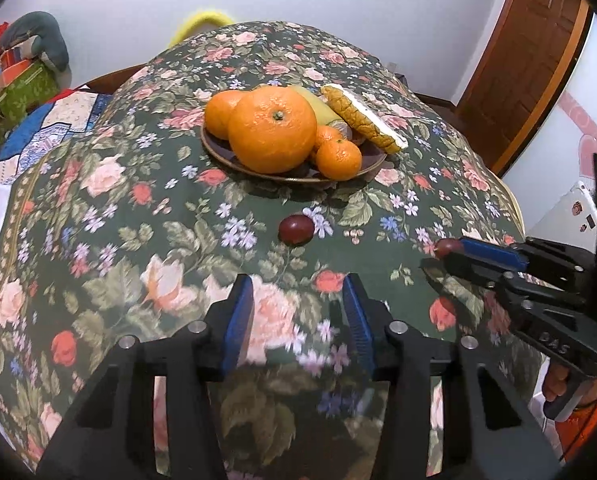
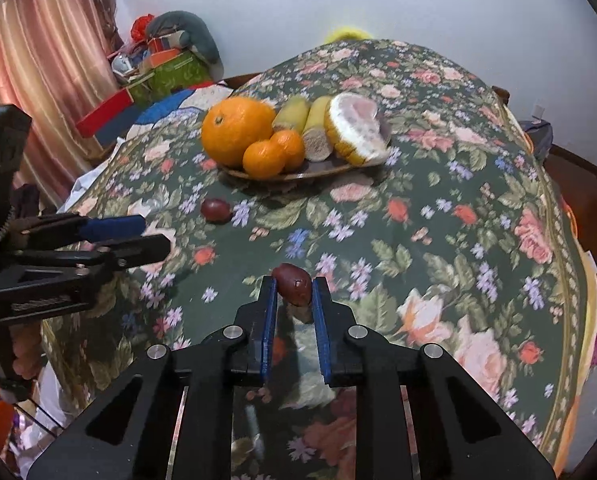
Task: Organize fruits
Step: 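Grasp a dark red date with the right tool while the left tool grasps another date, then set both dates onto the plate beside the mandarins with both tools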
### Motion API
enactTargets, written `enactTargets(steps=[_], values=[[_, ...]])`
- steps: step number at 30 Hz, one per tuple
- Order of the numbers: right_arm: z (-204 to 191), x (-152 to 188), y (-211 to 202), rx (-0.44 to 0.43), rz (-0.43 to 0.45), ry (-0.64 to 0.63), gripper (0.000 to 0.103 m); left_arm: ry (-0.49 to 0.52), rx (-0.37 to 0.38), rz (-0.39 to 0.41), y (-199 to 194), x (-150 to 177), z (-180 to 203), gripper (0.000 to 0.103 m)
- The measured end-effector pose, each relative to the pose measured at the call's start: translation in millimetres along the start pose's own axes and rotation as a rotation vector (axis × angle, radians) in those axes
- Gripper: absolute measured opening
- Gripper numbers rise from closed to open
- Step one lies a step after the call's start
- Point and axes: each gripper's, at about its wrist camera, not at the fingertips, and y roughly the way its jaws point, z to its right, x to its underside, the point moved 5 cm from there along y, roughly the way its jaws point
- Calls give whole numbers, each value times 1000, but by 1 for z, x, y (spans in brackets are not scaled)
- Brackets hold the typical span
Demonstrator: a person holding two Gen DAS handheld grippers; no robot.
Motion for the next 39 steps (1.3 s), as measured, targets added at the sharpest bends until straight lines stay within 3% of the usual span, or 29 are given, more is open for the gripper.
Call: enactTargets(steps=[3,13,18,23,39], values=[[5,-6,-4,2,20,7,16,9,5,-13,11,-7,2,35],[15,-18,-2,0,41,12,16,12,-12,-25,40,-25,0,33],[18,-19,2,-3,39,13,16,8,-7,-29,47,-27,-3,24],[20,-24,4,-6,45,18,16,15,-11,-16,45,-28,-1,23],[22,-75,12,-1,115,-13,16,17,59,153,-6,-87,13,23]])
